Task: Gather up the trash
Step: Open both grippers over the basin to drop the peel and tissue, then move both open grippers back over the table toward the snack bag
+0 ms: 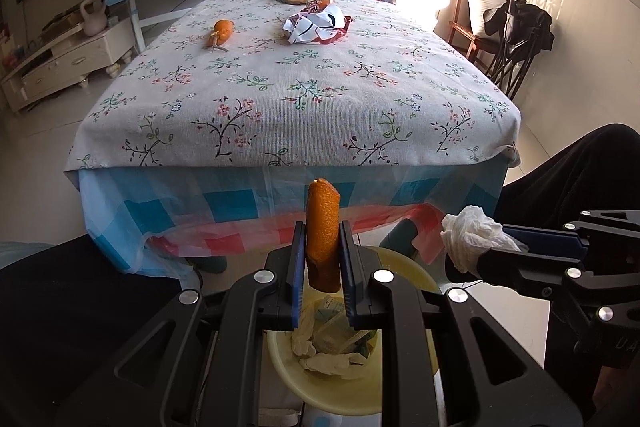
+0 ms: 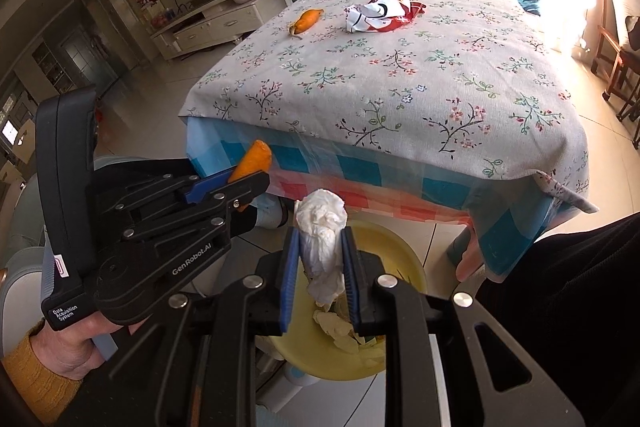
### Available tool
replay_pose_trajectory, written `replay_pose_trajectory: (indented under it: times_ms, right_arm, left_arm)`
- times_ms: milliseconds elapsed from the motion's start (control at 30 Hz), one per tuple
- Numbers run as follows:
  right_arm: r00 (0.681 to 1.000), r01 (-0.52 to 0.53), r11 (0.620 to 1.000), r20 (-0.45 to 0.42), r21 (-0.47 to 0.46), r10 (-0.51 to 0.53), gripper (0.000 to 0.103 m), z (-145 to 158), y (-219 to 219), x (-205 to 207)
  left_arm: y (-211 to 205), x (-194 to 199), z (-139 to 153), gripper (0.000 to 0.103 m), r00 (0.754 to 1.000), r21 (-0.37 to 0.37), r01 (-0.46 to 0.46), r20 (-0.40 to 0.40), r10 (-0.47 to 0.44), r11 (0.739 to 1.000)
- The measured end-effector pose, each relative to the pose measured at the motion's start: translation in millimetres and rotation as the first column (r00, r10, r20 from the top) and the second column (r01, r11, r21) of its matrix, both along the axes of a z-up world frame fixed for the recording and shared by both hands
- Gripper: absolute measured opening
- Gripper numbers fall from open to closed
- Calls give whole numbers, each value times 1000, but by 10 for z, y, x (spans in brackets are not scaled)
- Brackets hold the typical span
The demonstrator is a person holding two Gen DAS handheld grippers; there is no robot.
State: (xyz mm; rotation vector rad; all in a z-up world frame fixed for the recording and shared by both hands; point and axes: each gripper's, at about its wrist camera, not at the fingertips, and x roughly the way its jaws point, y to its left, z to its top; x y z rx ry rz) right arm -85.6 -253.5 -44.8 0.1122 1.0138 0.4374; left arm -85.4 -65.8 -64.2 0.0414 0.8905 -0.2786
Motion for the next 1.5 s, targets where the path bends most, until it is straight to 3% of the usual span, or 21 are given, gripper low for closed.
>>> replay_pose_trajectory:
  times_ms: [533,633,667,700,900,967,1267,1500]
  right_arm:
    - [997,-29,995,-72,-99,22,28,-211,139,-67]
    - [998,-15,995,-66,-103,8,41,-198,121,-87]
    - [998,-7,995,-60,-99,1,45,-178,110,-89]
    - [999,0,996,-54,-94,-5,46,-163,98,-98]
    - [1000,24,998,-4,-58,-25,58,-63,74,-137]
    - [999,36,998,14,-54,-35,64,-37,59,-123]
    - [997,66,997,47,-35,-64,71,2,20,-117]
    - [992,88,996,86,3,-88,76,85,-28,-127]
  left_arm:
    - [-6,10,-253,16,990,-11,28,-138,-29,1000]
    - [50,10,-289,30,986,-27,4,-165,-8,1000]
    - [67,3,-280,41,987,-28,-6,-159,2,1000]
    - [93,-8,-258,53,989,-27,-19,-149,15,999]
    - [224,-69,-88,85,993,-24,-100,-66,98,995]
    - [255,-50,-57,87,991,-28,-121,-52,119,992]
    - [310,-63,29,95,986,-11,-167,7,168,986]
    - [311,-62,45,96,984,2,-179,21,179,984]
